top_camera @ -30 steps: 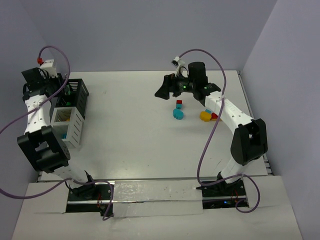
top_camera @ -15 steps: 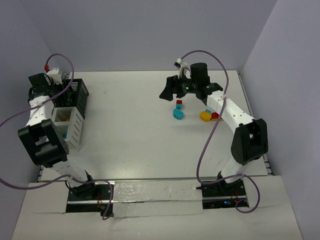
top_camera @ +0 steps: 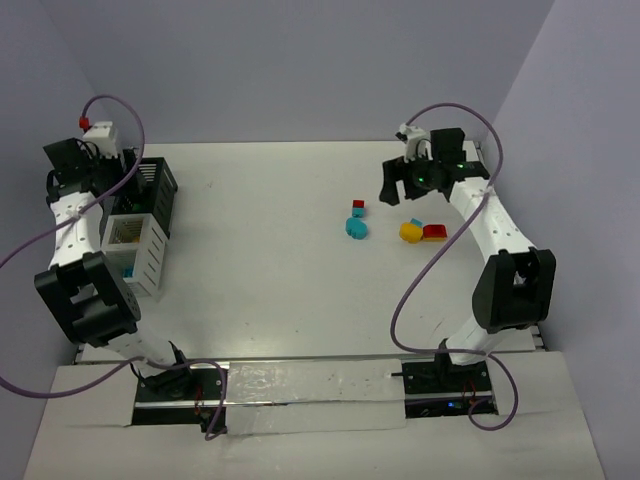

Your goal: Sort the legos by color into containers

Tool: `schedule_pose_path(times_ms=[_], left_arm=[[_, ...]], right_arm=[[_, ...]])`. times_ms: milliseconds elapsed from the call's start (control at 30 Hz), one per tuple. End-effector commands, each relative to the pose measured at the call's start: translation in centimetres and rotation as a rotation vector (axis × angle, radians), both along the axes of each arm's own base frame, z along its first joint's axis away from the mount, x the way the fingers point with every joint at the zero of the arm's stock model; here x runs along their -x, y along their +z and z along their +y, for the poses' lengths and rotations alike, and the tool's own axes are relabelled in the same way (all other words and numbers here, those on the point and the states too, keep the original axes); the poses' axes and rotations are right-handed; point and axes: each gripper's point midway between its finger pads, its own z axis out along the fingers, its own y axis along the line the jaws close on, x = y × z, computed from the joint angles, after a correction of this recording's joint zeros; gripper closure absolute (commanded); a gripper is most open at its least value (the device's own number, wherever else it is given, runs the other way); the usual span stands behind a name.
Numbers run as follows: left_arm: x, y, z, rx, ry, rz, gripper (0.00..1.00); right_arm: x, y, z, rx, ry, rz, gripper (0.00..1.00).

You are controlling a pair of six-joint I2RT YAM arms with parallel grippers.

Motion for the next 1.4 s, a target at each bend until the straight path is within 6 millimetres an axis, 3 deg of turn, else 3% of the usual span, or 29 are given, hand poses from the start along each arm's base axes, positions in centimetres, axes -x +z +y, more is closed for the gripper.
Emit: schedule_pose_path(times_ms=[0,33,133,233,367,600,933,1233,1300,1367], left_arm=[[-0.2,8.6,-4.2,0.005,-0.221,-0.2,0.22],[0.3,8.5,-6.3,0.02,-0.298,-0.173,0.23],[0.9,8.7,-10.0,0.036,-0.433,-0.138,0.24],[1.4,8.4,-13.5,0.064,-0.527,-0.109,0.23],[2.3,8.4,-16.2,0.112,-0.583,-0.096,0.23],[2.8,7.8,-17.2,0.163,-0.578,-0.08,0.23],[2.6,7.2,-17.6,0.197,-0.571,-0.053,0.24],[2.4,6.6,-17.5,0.196,-0.577,-0.04,0.25],[2.4,6.5,-17.6,0.199,-0.58,-0.038,0.25],[2.3,6.5,-17.5,0.198,-0.579,-0.041,0.25]], right_arm=[[3.2,-0.5,-5.9,0.26,0.139,0.012,0.14],[3.8,-1.2,-8.1,0.343,0.221,0.025,0.16],[4.7,-2.7,-11.3,0.448,0.396,0.086,0.19],[4.9,-4.2,-12.7,0.486,0.523,0.163,0.19],[3.7,-6.6,-13.5,0.5,0.598,0.245,0.19],[2.3,-10.1,-14.0,0.544,0.663,0.284,0.18],[1.0,-13.3,-14.0,0.597,0.703,0.287,0.2],[1.3,-14.5,-14.2,0.622,0.738,0.295,0.22],[1.1,-14.7,-14.2,0.631,0.738,0.288,0.24],[1.0,-14.7,-14.1,0.632,0.739,0.282,0.38]])
